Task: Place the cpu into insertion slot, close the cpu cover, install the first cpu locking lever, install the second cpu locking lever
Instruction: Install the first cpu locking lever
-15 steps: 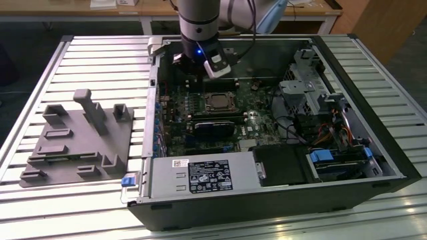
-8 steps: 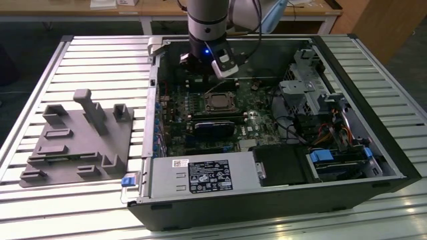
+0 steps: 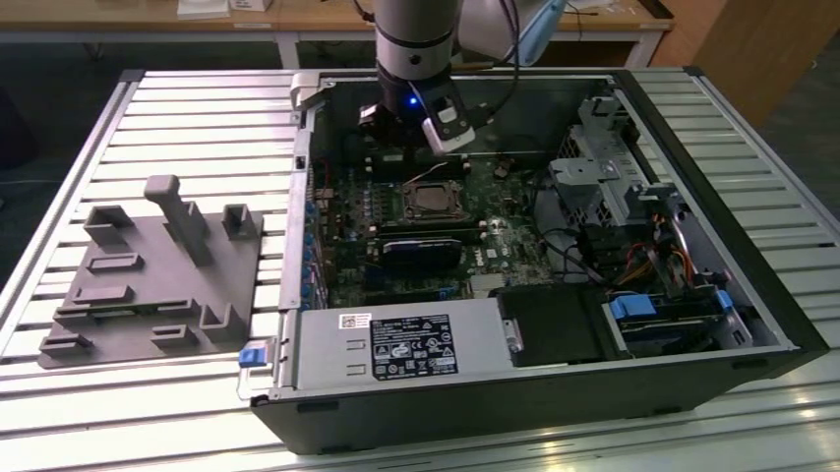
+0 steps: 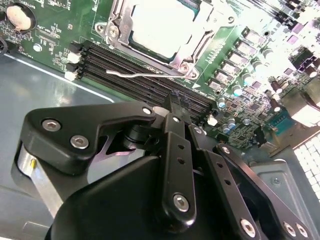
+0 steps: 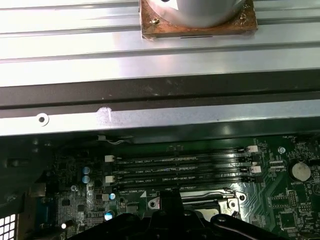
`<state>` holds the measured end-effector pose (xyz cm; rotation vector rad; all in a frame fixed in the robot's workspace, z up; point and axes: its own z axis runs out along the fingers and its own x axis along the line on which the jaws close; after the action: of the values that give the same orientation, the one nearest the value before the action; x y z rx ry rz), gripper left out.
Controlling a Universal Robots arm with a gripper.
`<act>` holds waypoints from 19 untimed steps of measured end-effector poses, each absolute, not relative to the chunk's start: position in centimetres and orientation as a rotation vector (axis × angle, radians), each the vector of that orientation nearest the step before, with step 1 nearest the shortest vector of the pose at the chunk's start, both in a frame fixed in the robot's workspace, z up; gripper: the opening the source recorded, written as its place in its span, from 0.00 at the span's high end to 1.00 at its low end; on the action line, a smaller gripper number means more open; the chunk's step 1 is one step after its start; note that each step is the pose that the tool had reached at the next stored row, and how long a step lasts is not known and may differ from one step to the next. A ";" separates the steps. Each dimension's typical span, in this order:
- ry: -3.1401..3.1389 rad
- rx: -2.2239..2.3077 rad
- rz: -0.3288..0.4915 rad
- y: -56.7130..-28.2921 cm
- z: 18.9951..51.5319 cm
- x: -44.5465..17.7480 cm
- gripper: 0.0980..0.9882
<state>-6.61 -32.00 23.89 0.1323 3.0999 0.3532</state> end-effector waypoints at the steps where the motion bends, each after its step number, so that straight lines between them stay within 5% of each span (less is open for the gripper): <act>1: 3.100 0.132 0.353 -32.0 23.9 -6.6 0.99; 19: 2.968 0.104 0.336 -32.0 23.3 -6.8 0.99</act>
<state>-6.80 -32.00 23.27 0.1041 2.9676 0.3363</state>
